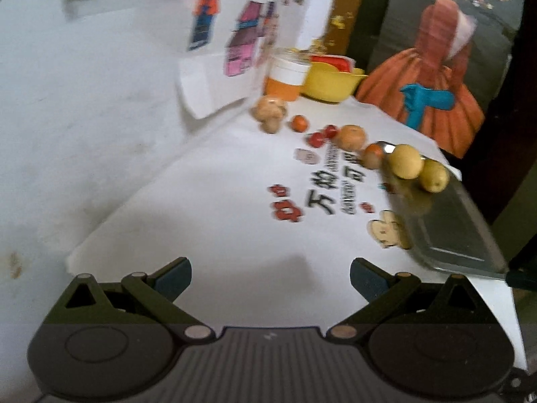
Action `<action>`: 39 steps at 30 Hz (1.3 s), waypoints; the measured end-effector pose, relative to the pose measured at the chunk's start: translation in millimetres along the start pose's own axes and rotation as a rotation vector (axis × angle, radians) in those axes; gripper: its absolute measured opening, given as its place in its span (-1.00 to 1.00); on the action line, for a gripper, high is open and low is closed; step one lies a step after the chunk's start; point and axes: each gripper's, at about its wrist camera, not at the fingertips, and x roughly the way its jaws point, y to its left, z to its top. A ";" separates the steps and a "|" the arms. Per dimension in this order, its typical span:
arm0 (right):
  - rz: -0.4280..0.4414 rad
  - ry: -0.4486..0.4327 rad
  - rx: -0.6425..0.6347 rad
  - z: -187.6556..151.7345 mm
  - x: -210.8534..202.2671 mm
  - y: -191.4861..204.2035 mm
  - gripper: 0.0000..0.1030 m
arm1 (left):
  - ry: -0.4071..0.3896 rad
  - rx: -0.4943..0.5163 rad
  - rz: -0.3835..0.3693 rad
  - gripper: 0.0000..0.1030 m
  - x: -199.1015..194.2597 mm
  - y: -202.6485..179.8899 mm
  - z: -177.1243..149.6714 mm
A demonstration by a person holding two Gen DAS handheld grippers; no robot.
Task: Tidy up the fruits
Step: 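Open both tools and withdraw them from the tray toward the loose fruits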
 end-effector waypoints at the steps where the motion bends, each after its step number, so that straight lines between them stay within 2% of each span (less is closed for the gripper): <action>1: 0.006 0.000 -0.003 2.5 1.0 2.3 0.99 | 0.000 -0.007 0.005 0.99 -0.4 4.2 -0.5; 10: 0.039 -0.039 -0.020 32.0 13.7 9.0 0.99 | -0.032 -0.040 0.051 0.99 -3.5 26.0 8.3; 18: 0.015 -0.058 -0.027 48.9 26.8 -0.3 0.99 | -0.051 -0.044 0.042 0.99 5.2 26.2 21.1; 27: -0.053 -0.099 0.033 59.2 44.3 -29.2 0.99 | -0.074 -0.052 0.020 0.99 32.5 18.4 49.3; 32: -0.074 -0.109 0.036 67.4 60.8 -44.3 0.99 | -0.082 -0.019 0.028 0.99 49.3 8.8 65.5; 35: -0.076 -0.117 0.015 75.0 72.1 -50.8 0.99 | -0.077 0.007 0.035 0.99 61.8 1.6 75.7; 39: -0.106 -0.143 -0.077 89.8 85.3 -59.3 0.99 | -0.060 0.032 0.056 0.99 81.4 -9.4 89.9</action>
